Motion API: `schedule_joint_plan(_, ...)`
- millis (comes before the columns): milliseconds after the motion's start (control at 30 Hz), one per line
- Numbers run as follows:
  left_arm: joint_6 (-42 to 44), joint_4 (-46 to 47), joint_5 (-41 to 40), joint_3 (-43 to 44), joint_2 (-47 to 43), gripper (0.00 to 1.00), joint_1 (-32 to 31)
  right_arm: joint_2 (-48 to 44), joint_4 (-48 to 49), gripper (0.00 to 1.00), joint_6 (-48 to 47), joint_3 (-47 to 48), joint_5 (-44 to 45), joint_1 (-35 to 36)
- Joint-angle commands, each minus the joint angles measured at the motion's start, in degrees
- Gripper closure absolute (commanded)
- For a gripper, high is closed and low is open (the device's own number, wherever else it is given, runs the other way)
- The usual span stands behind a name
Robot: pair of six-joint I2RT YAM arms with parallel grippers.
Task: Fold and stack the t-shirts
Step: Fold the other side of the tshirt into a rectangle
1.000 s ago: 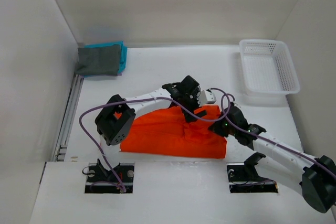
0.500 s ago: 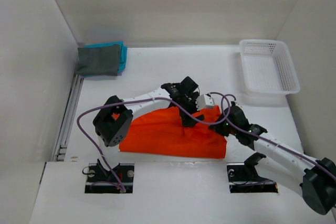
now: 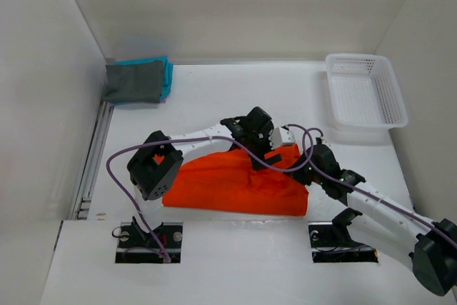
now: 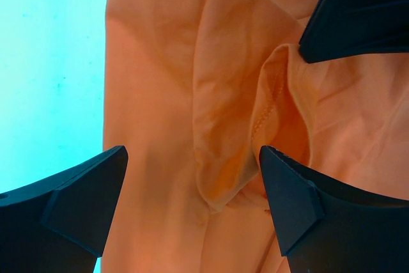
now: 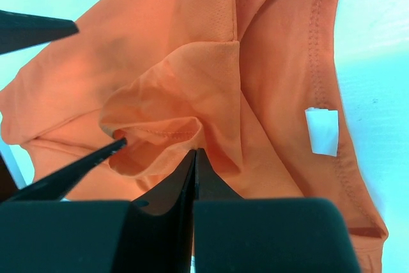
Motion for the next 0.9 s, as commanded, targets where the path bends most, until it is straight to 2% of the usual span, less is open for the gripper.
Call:
schedule_joint_plan(0, -1.37, 1.51, 0.68, -1.56, 0.07, 0.15, -0.37, -1.15, 2.37, 1.0, 0.32, -0.01, 0.64, 0.14)
schedule_joint_plan(200, -0.76, 2.56, -0.81, -2.17, 1.21, 0.16, -0.19, -0.71, 2.37, 1.0, 0.41, 0.08, 0.82, 0.23)
schedule_joint_plan(433, 1.7, 4.41, -9.77, -3.84, 3.06, 0.22, 0.51, -1.59, 1.5, 1.0, 0.58, -0.09, 0.82, 0.23)
schedule_joint_plan(600, 2.32, 5.64, -13.99, -4.46, 0.61, 0.23, 2.18, -3.08, -0.43, 1.0, 0.58, -0.36, 0.82, 0.31)
schedule_joint_plan(867, 5.48, 1.34, -17.16, -5.95, -3.09, 0.22, 2.97, -6.51, -4.65, 1.0, 0.58, -0.8, 0.82, 0.58)
